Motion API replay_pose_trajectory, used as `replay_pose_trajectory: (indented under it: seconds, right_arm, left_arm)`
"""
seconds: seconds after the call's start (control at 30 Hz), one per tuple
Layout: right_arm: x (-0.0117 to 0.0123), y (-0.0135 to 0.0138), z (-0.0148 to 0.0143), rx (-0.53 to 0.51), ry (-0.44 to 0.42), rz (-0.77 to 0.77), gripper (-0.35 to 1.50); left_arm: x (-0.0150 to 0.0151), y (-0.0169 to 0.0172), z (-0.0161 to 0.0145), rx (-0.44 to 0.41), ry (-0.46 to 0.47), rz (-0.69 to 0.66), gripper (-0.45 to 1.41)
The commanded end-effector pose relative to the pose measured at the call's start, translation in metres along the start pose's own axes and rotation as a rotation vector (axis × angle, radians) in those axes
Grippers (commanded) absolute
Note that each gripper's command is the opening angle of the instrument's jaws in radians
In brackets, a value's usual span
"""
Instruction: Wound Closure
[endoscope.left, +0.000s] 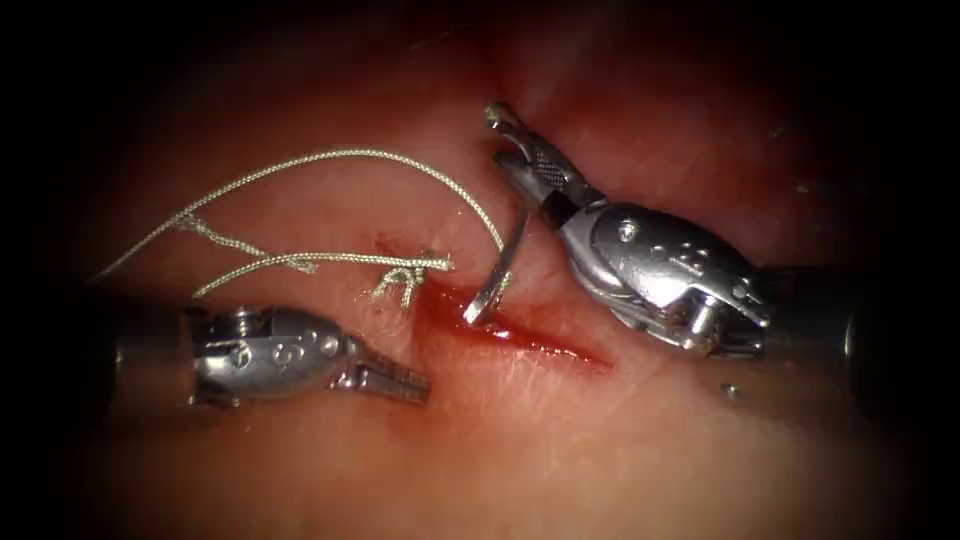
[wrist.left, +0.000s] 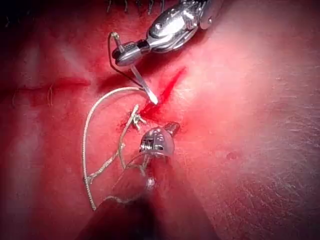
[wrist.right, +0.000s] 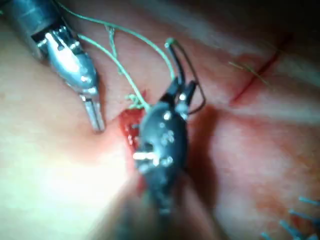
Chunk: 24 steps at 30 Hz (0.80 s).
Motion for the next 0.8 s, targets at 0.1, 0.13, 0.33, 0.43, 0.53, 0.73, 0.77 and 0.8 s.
replay_pose_trajectory:
  seconds: [0.1,0.13,0.33,0.43,0.53,0.73,0.77,0.8]
  right_arm:
    - [-0.0002,-0.0004,0.0008,0.021,-0.016,0.014,-0.35]
    - [-0.0002,-0.0004,0.0008,0.026,-0.018,0.013,-0.35]
    - [-0.0005,-0.0006,0.0011,0.064,-0.045,0.02,-0.35]
    - [-0.0009,-0.0007,0.0013,0.093,-0.06,0.041,-0.35]
    - [-0.0012,-0.0007,0.0016,0.132,-0.084,0.05,-0.35]
    - [-0.0014,0.0005,0.002,0.194,-0.111,0.114,-0.35]
    - [-0.0014,0.0008,0.0021,0.207,-0.112,0.124,-0.35]
    - [-0.0015,0.0011,0.0022,0.221,-0.12,0.139,-0.35]
  left_arm:
    - [-0.0002,-0.0004,0.0009,0.001,-0.001,0.002,-0.02]
    - [-0.0002,-0.0004,0.0009,0.001,-0.001,0.002,-0.02]
    - [-0.0002,-0.0004,0.0008,0.001,-0.001,0.002,-0.02]
    - [-0.0002,-0.0004,0.0008,0.001,-0.001,0.002,-0.02]
    - [-0.0002,-0.0004,0.0007,0.0,-0.003,0.002,-0.02]
    - [-0.0002,-0.0003,0.0007,0.0,-0.006,0.002,-0.02]
    - [-0.0002,-0.0003,0.0007,0.0,-0.006,0.002,-0.02]
    - [-0.0002,-0.0003,0.0007,0.0,-0.006,0.002,-0.02]
